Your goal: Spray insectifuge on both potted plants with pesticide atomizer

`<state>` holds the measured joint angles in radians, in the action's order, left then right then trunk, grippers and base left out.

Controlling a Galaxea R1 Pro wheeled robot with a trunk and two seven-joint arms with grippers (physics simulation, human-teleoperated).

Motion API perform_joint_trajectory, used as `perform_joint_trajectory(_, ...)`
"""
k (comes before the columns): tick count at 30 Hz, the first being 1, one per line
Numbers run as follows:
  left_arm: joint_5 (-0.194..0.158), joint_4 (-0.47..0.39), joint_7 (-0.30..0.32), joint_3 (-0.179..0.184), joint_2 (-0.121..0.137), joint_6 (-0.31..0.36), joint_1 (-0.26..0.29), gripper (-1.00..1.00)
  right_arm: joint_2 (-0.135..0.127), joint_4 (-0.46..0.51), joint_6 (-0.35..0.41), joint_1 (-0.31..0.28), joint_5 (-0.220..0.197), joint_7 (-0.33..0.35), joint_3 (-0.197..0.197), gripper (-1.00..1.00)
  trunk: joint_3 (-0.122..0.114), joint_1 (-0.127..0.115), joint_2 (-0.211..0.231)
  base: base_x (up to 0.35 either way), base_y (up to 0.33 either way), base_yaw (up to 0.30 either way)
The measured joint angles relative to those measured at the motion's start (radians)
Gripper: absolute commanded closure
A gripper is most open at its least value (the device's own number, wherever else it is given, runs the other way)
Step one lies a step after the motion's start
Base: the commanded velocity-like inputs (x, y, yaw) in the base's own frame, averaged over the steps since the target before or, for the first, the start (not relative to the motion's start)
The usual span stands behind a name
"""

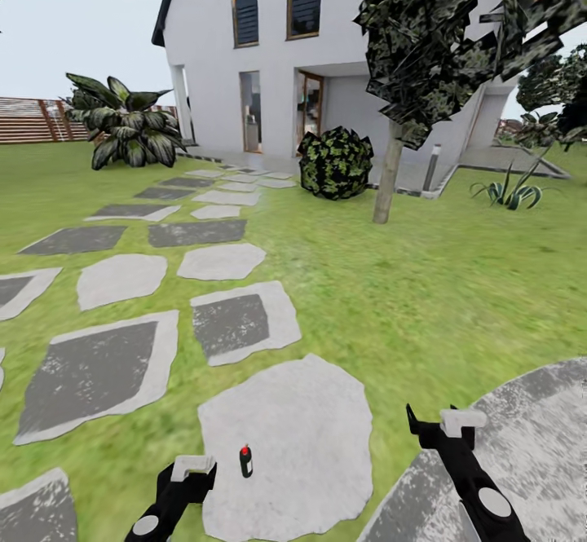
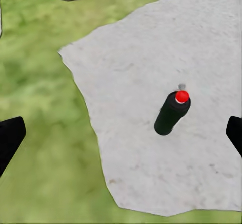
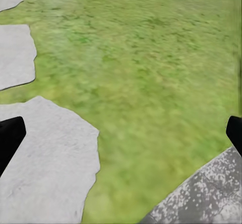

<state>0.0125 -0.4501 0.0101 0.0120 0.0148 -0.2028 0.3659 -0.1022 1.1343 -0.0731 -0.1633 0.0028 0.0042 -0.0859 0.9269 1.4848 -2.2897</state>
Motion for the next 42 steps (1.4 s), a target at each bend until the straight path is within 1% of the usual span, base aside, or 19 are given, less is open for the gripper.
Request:
perform_joint_trajectory(5, 0.000, -0.001, 0.000, 0.001, -0.005, -0.001, 0.000, -1.00, 0.000, 0.000, 0.001, 0.000, 0.000, 0.000, 0.000, -1.00, 0.000, 0.000, 0.000, 0.240, 0.192, -0.296)
perform_joint_trajectory(11, 0.000, -0.001, 0.000, 0.002, -0.007, -0.002, 0.000, -1.00, 0.001, 0.000, 0.001, 0.000, 0.000, 0.000, -0.001, -1.00, 0.000, 0.000, 0.000, 0.278, -0.070, -0.269)
perform_joint_trajectory(21, -0.001, -0.008, 0.001, 0.003, -0.006, -0.004, -0.002, -1.00, 0.001, 0.001, 0.000, 0.000, 0.000, 0.000, -0.001, -1.00, 0.000, 0.000, 0.000, 0.048, -0.022, -0.036)
perform_joint_trajectory(27, 0.000, -0.003, 0.001, 0.002, -0.007, -0.004, 0.001, -1.00, 0.001, 0.001, 0.000, 0.000, -0.001, -0.001, -0.002, -1.00, 0.022, 0.023, -0.042, 0.001, 0.000, 0.000)
perform_joint_trajectory(42, 0.000, -0.002, 0.000, 0.001, -0.009, -0.003, 0.002, -1.00, 0.001, -0.003, -0.001, 0.000, 0.000, -0.003, -0.003, -1.00, 0.092, 0.081, -0.147, 0.000, 0.000, 0.000)
